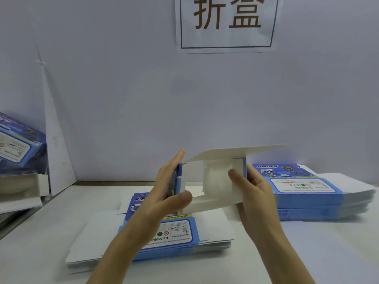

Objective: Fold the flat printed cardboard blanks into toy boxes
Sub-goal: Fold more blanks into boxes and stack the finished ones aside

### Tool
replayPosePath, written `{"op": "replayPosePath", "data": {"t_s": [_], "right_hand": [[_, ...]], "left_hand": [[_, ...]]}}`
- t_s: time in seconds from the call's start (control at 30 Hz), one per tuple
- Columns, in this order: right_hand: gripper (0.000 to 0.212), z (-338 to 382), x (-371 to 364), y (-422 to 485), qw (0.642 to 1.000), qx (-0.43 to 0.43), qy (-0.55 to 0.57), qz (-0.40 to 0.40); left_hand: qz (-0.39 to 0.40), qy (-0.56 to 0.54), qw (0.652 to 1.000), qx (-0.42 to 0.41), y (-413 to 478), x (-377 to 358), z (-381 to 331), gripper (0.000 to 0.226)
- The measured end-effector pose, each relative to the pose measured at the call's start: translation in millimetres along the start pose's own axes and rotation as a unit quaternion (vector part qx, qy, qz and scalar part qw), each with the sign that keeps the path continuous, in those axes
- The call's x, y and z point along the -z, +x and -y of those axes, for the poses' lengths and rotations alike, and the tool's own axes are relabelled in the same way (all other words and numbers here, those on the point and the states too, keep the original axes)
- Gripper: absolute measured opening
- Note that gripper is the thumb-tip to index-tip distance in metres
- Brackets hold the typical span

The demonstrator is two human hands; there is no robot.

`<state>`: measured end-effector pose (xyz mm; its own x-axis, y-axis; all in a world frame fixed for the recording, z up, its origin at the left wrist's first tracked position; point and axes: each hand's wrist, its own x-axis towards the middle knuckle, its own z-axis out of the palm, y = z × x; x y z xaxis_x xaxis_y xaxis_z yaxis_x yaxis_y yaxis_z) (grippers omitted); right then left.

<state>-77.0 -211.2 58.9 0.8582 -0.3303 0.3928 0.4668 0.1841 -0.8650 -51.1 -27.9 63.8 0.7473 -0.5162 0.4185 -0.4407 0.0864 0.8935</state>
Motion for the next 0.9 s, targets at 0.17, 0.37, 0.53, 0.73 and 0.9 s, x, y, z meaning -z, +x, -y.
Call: {"op": "replayPosePath", "data": {"t_s": [0.17, 0.37, 0.53, 0.73, 0.9], "right_hand": [[0.063, 0.5, -3.2, 0.1, 1.0, 0.006, 0.022, -0.02], [0.074, 4.0, -1.7, 1.1, 0.998, -0.028, 0.054, -0.011], [0.072, 6.3, 1.5, 2.0, 0.997, -0.039, 0.072, -0.013], [0.07, 11.7, -5.6, -4.1, 0.999, 0.0, 0.038, 0.009], [0.067, 20.0, -11.5, -11.2, 0.997, 0.06, -0.032, 0.032]], "left_hand": [[-0.023, 0.001, 1.0, -0.015, 0.8, -3.2, 1.1, 0.094], [-0.023, -0.041, 0.999, 0.002, 0.4, 0.2, 0.6, 0.093], [-0.018, -0.043, 0.999, 0.021, -1.6, -6.4, -3.3, 0.09], [-0.136, 0.109, 0.983, 0.06, -0.9, -12.5, 0.9, 0.043], [-0.242, 0.264, 0.93, 0.087, 4.3, -16.8, 0.4, 0.029]]}}
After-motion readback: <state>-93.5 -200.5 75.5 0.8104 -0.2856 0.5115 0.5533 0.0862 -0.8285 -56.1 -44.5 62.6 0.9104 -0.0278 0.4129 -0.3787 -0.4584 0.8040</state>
